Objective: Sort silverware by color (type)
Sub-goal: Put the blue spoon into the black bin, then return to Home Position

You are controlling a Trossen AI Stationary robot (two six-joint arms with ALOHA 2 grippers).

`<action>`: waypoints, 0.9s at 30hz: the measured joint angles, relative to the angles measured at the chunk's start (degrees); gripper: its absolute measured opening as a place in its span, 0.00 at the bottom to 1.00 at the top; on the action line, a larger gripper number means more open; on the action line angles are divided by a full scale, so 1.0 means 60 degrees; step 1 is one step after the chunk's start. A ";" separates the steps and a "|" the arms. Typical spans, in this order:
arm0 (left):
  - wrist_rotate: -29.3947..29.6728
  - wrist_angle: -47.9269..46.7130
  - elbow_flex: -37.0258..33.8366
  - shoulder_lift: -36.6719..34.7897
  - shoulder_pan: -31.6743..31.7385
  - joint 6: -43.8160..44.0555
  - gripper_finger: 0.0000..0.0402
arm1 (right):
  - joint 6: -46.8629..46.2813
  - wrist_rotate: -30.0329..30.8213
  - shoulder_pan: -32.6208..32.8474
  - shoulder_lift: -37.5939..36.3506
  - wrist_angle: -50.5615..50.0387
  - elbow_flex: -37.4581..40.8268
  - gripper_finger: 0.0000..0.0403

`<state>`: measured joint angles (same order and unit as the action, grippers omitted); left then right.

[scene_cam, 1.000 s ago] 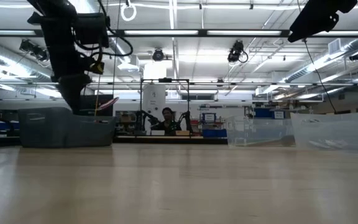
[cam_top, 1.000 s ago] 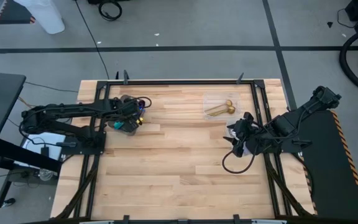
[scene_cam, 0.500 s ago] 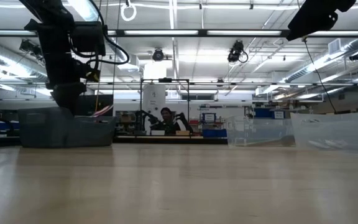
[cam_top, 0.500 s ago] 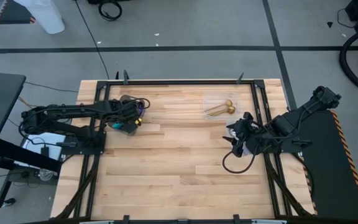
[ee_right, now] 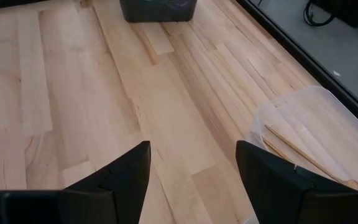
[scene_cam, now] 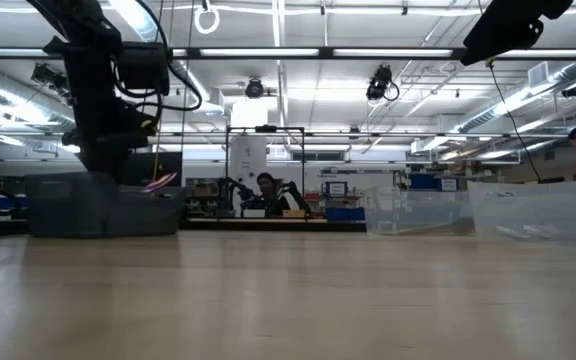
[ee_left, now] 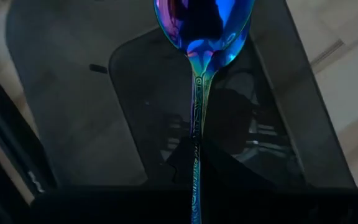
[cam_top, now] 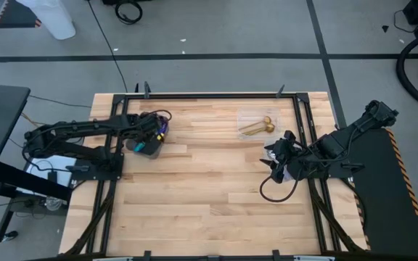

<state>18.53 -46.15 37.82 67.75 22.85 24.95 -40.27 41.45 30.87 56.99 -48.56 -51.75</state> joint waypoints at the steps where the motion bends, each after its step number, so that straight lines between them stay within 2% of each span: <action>1: -0.0121 0.0012 0.0000 0.0000 0.0082 0.0020 0.05 | 0.0000 -0.0003 0.0000 0.0000 0.0002 -0.0001 0.61; 7: -0.0294 0.0018 0.0000 0.0000 0.0250 0.0256 0.08 | 0.0000 -0.0025 0.0000 0.0000 0.0002 0.0000 0.61; 19: -0.0334 0.0011 0.0000 0.0003 0.0245 0.0235 0.28 | 0.0140 0.0019 0.0000 0.0000 0.0002 0.0000 0.61; 27: -0.1127 -0.0049 0.0435 -0.0092 0.0094 -0.0377 0.30 | 0.0164 0.0055 0.0000 0.0000 0.0002 0.0000 0.61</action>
<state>11.77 -46.44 40.44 67.19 23.41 22.68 -39.29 41.78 30.87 56.99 -48.56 -51.75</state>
